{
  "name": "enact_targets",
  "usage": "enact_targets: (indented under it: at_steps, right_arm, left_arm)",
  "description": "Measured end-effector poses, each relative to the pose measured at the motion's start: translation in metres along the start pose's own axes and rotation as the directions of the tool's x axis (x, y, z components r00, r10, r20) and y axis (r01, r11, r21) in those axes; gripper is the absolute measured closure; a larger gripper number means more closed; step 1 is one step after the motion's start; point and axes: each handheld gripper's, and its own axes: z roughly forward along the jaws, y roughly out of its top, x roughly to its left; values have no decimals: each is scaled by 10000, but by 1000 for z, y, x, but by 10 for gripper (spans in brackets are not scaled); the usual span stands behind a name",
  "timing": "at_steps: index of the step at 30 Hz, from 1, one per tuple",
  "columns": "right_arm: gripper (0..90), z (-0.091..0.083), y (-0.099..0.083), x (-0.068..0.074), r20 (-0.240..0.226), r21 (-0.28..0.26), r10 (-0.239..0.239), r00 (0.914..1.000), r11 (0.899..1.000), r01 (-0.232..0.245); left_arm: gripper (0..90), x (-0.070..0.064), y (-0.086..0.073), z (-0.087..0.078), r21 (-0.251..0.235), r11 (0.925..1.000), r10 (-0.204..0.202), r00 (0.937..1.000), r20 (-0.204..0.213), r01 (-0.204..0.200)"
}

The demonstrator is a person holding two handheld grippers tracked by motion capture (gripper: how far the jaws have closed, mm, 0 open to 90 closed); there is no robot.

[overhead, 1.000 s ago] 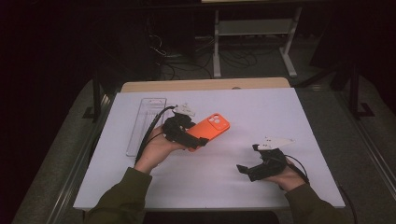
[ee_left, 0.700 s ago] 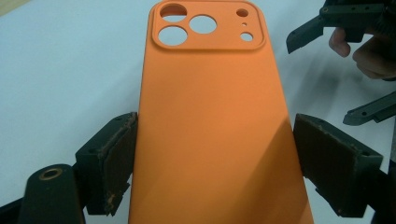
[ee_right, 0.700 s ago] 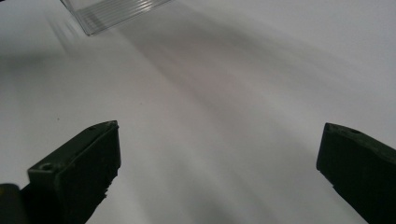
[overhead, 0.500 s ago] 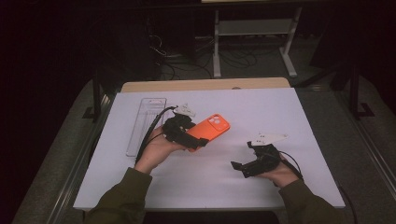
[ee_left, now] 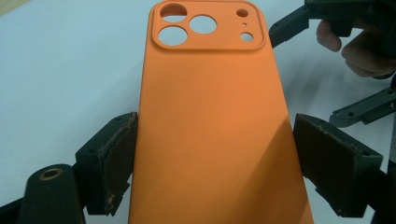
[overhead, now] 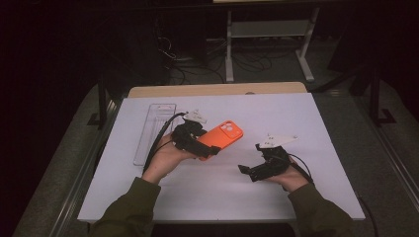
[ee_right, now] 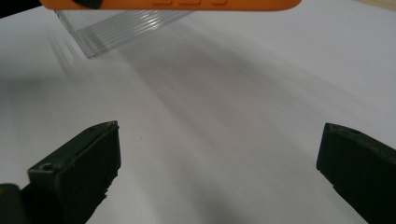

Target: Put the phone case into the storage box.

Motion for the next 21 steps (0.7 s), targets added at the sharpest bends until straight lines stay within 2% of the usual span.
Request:
enact_targets:
  at_steps: [11,12,15,18,20,21]
  right_arm:
    - [0,12,10,-6,141,-262,48,9999,9996,-44]
    - [0,13,10,-7,136,-301,-11,9999,9995,15]
    - [0,18,13,-7,160,-347,12,9999,9994,-6]
    - [0,22,15,-8,147,-366,-13,9999,9993,19]
    - [0,25,15,-8,107,-460,-40,9999,9989,45]
    - [0,26,15,-8,90,-516,-64,9999,9986,68]
  left_arm:
    - [165,0,0,0,-13,10000,-30,10000,43,30]
    - [165,0,0,-1,103,9999,96,9999,67,-97]
    - [165,-1,1,0,-1,10000,-5,10000,50,5]
    - [165,1,1,0,97,9999,126,9999,76,-127]
    - [165,0,0,0,88,9999,64,9999,86,-65]
    - [165,-1,0,1,-74,9999,-132,9998,124,133]
